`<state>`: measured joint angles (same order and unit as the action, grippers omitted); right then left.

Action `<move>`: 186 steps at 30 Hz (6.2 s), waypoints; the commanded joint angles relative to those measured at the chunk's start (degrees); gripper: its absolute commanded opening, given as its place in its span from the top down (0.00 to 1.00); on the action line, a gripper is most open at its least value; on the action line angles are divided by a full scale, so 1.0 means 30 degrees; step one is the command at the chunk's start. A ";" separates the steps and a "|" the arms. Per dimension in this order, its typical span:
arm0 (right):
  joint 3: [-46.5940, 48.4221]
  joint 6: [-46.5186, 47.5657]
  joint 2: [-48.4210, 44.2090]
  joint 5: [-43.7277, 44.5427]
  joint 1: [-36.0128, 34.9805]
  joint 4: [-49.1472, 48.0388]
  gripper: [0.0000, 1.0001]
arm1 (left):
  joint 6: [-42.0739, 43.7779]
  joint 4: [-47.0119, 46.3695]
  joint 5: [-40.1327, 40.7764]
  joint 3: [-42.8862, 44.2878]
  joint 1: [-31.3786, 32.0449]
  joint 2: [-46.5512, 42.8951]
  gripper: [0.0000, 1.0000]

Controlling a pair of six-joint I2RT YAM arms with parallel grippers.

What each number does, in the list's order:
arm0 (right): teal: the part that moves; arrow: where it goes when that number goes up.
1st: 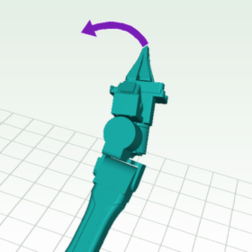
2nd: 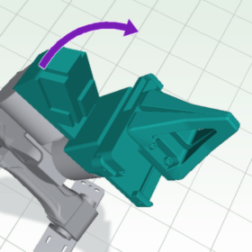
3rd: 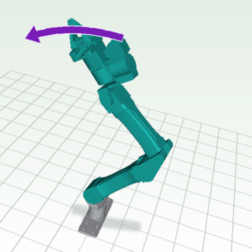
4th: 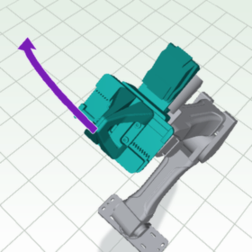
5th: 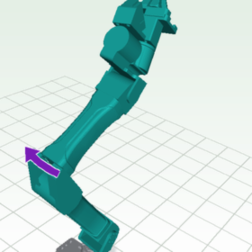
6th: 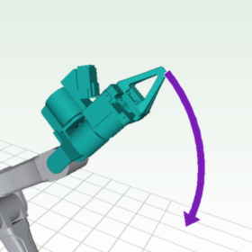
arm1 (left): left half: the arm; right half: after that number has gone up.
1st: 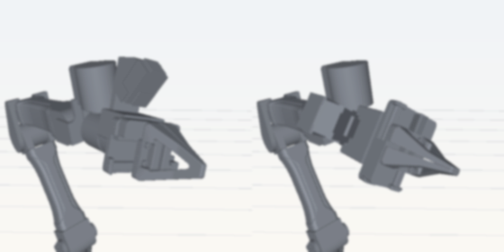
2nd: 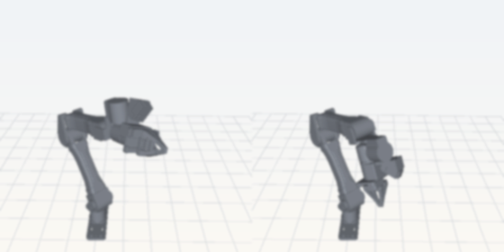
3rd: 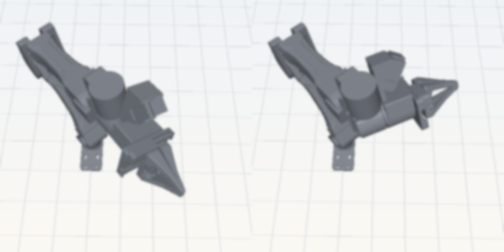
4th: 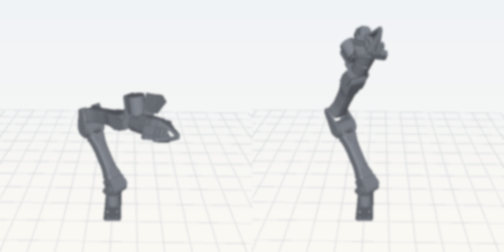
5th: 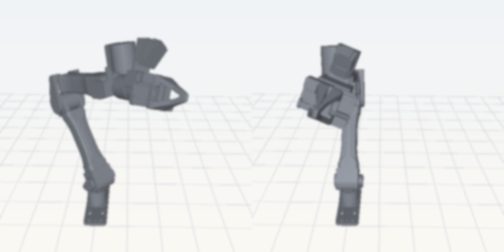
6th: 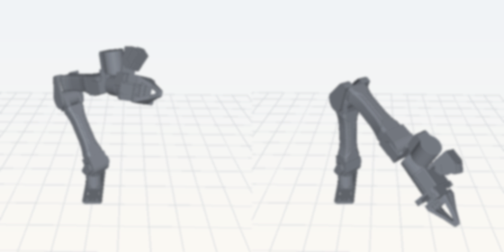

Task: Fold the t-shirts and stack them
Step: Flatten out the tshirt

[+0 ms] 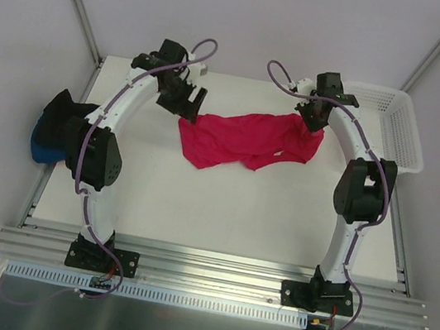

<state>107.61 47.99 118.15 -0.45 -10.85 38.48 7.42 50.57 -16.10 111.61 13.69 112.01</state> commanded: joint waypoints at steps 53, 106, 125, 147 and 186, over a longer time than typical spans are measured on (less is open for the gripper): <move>0.3534 -0.2754 -0.1706 -0.1081 -0.0543 0.0386 1.00 | 0.6344 -0.1591 0.7799 -0.7406 0.5923 -0.3313 1.00; 0.4793 -0.3017 -0.0067 -0.0905 -0.1158 0.0064 1.00 | 0.2799 0.1983 0.3373 0.8907 0.3610 0.9067 0.22; 0.4735 -0.3193 0.0051 -0.0905 -0.0748 0.0065 1.00 | 0.2771 0.1074 0.3903 1.0112 0.3873 0.8987 0.37; 0.4969 -0.3222 0.0549 -0.0847 -0.0806 -0.0082 1.00 | 0.3326 0.0840 0.4721 1.0491 0.3873 1.1209 0.49; 0.4911 -0.3603 0.0316 0.0003 -0.0192 -0.0668 1.00 | 0.4527 0.1397 0.6948 -0.2428 -0.1722 -0.2270 1.00</move>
<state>121.78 38.09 120.77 -2.81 -13.30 38.79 18.28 53.19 3.40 104.36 10.26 105.65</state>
